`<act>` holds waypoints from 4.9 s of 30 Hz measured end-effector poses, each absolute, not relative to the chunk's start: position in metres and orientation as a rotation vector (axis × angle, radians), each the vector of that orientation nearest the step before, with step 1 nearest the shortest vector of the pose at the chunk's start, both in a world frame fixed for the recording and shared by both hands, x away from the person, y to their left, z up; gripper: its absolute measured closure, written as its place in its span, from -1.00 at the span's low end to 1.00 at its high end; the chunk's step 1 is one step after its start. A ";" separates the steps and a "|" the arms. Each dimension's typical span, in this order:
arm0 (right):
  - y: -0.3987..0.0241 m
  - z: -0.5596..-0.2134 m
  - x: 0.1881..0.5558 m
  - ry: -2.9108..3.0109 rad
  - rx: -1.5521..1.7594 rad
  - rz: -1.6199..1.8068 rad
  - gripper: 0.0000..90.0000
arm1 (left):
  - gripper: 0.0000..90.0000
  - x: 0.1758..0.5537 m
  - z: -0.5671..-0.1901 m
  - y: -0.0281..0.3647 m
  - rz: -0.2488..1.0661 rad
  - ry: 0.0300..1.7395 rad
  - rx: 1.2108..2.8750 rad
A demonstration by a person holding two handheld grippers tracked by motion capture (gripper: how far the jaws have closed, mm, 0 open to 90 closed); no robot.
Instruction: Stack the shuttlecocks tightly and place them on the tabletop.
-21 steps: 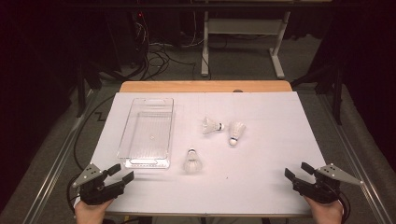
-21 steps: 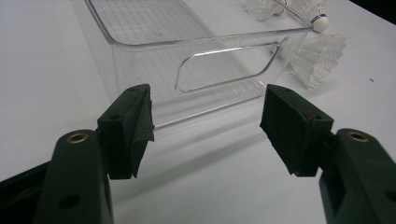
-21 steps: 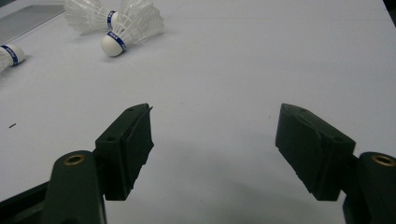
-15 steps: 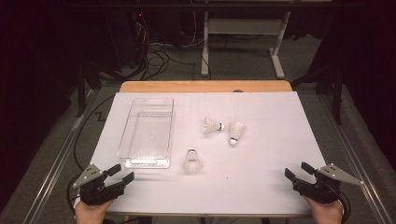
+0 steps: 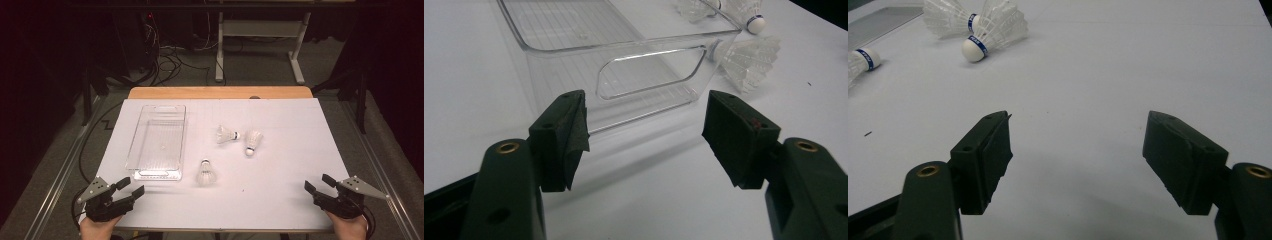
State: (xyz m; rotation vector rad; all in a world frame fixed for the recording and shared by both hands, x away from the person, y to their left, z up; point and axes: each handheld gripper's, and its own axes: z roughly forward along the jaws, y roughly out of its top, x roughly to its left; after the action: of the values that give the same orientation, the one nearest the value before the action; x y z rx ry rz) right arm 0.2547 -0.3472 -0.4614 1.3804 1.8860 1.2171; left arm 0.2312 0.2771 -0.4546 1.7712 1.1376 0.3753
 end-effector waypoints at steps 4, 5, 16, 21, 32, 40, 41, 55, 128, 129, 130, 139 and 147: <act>-0.348 -0.462 0.255 1.888 1.383 1.217 -0.37 | -0.23 0.231 -0.453 0.275 0.374 1.133 1.778; -0.348 -0.462 0.255 1.888 1.383 1.217 -0.37 | -0.23 0.231 -0.453 0.274 0.374 1.131 1.780; -0.347 -0.462 0.255 1.896 1.381 1.222 -0.37 | -0.23 0.229 -0.451 0.269 0.362 1.109 1.776; -0.347 -0.462 0.255 1.897 1.383 1.224 -0.37 | -0.23 0.228 -0.449 0.265 0.358 1.096 1.784; -0.347 -0.462 0.256 1.900 1.379 1.227 -0.37 | -0.22 0.228 -0.446 0.257 0.344 1.074 1.793; -0.346 -0.462 0.255 1.899 1.383 1.227 -0.37 | -0.22 0.229 -0.444 0.248 0.339 1.043 1.820; -0.346 -0.462 0.255 1.898 1.383 1.227 -0.37 | -0.22 0.229 -0.444 0.248 0.337 1.041 1.822; -0.346 -0.462 0.255 1.898 1.385 1.229 -0.37 | -0.20 0.235 -0.444 0.226 0.304 0.992 1.864; -0.344 -0.462 0.256 1.927 1.363 1.228 -0.36 | -0.10 0.271 -0.437 0.149 0.211 0.939 2.030; -0.344 -0.462 0.256 1.927 1.363 1.228 -0.36 | -0.10 0.272 -0.436 0.147 0.213 0.936 2.034; -0.344 -0.462 0.256 1.927 1.363 1.229 -0.36 | -0.09 0.273 -0.436 0.145 0.216 0.935 2.042; -0.344 -0.462 0.256 1.927 1.362 1.231 -0.36 | -0.03 0.285 -0.432 0.130 0.211 0.937 2.095; -0.344 -0.462 0.256 1.929 1.361 1.233 -0.35 | 0.01 0.293 -0.430 0.121 0.233 0.953 2.125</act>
State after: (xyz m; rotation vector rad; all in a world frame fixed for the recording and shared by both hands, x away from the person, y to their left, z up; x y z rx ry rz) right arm 0.2565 -0.3437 -0.4623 1.3608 1.9288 1.2335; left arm 0.2932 0.1213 -0.4301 2.1253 0.9526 0.2335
